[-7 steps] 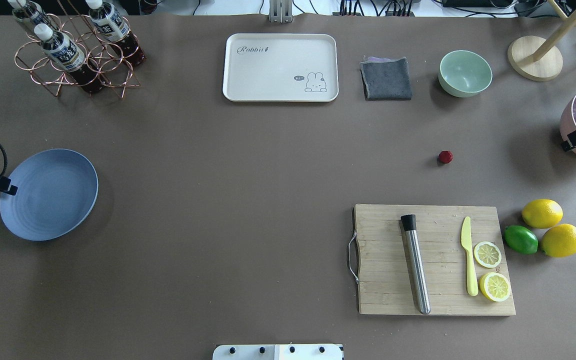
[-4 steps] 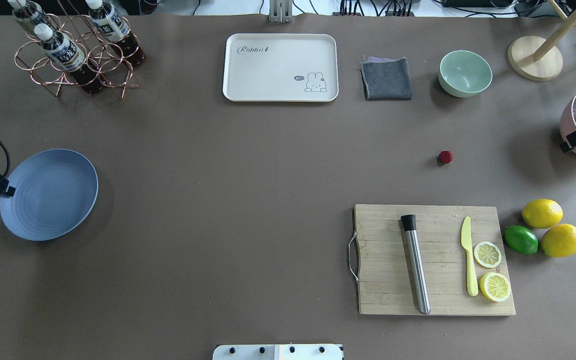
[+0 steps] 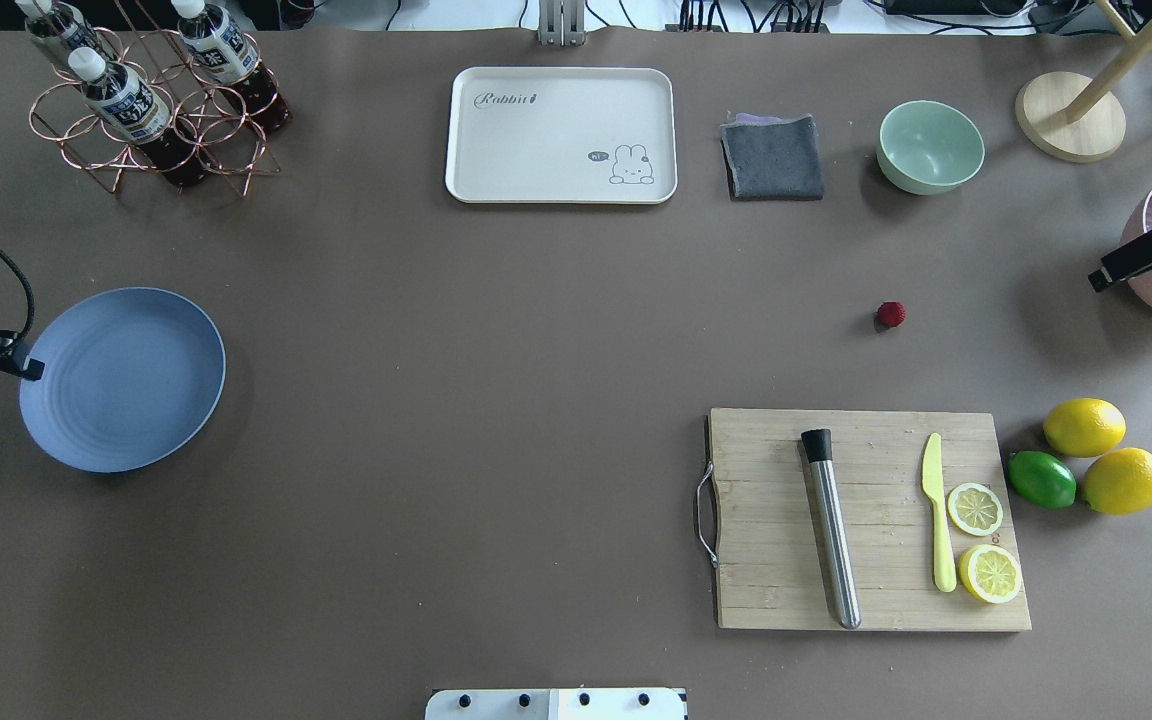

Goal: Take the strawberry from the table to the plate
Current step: 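Move the left gripper toward the blue plate while the right gripper reaches toward the strawberry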

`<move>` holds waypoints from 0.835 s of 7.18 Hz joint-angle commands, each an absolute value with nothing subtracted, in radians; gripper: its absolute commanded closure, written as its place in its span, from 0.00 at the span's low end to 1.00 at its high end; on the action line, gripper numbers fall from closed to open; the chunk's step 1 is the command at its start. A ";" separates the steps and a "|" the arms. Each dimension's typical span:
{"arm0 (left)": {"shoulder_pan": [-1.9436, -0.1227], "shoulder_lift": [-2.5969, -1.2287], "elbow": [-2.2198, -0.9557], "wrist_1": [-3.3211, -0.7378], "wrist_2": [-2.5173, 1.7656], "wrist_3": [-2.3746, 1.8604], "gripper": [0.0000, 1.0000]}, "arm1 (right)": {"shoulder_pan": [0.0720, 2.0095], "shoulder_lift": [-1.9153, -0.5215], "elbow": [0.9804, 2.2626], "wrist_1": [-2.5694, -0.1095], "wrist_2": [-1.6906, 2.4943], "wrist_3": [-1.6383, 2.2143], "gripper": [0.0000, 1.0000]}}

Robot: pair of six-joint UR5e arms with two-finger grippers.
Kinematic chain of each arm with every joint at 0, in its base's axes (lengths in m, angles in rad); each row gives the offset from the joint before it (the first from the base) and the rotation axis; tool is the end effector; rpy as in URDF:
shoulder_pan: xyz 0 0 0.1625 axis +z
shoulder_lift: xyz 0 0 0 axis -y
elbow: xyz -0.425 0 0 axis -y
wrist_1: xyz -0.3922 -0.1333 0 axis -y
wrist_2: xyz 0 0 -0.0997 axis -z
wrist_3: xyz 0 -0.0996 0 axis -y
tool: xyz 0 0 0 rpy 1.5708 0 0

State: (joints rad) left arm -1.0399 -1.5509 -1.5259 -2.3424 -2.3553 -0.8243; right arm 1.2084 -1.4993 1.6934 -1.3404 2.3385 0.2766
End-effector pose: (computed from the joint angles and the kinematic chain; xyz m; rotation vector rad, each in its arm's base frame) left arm 0.2012 -0.4669 0.6017 0.0507 1.0012 0.0087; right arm -0.1299 -0.5235 0.5350 0.1457 -0.8456 -0.2434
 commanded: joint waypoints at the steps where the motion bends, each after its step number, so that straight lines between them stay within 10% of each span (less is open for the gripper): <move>1: -1.017 -1.598 -1.639 -2.338 -2.396 -1.086 1.00 | 1.105 -1.428 1.687 -1.316 2.336 0.476 0.00; 6: -0.694 -1.825 -1.695 -2.332 -2.118 -1.549 1.00 | 0.896 -1.306 1.587 -1.252 2.174 0.667 0.03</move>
State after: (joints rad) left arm -0.7809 -1.7652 -1.6946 -2.3343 -2.2033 -1.4463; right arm 0.9324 -1.3430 1.6303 -1.2531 2.1994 0.6552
